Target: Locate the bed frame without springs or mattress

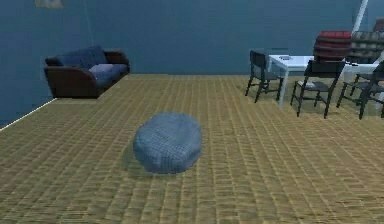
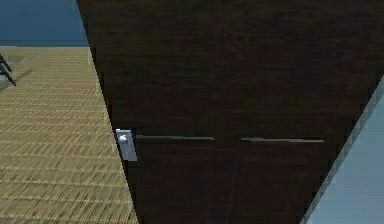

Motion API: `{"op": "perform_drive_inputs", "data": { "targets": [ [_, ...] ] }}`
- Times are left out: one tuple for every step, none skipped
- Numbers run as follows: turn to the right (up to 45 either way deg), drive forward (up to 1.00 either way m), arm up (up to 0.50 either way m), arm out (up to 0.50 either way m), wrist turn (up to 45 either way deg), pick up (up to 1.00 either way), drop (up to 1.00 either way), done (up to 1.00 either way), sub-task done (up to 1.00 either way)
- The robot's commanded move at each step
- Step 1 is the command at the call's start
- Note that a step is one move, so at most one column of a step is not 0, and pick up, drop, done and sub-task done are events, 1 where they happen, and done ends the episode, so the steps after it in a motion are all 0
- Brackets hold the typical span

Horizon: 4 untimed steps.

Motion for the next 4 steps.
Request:
{"op": "perform_drive_inputs", "data": {
  "targets": [
    [3.0,0.00,0.00,0.00,0.0,0.00,0.00,0.00,0.00],
    [0.0,0.50,0.00,0.00,0.0,0.00,0.00,0.00,0.00],
    [45.0,0.00,0.00,0.00,0.0,0.00,0.00,0.00,0.00],
    [6.0,0.00,0.00,0.00,0.0,0.00,0.00,0.00,0.00]
  ]
}}
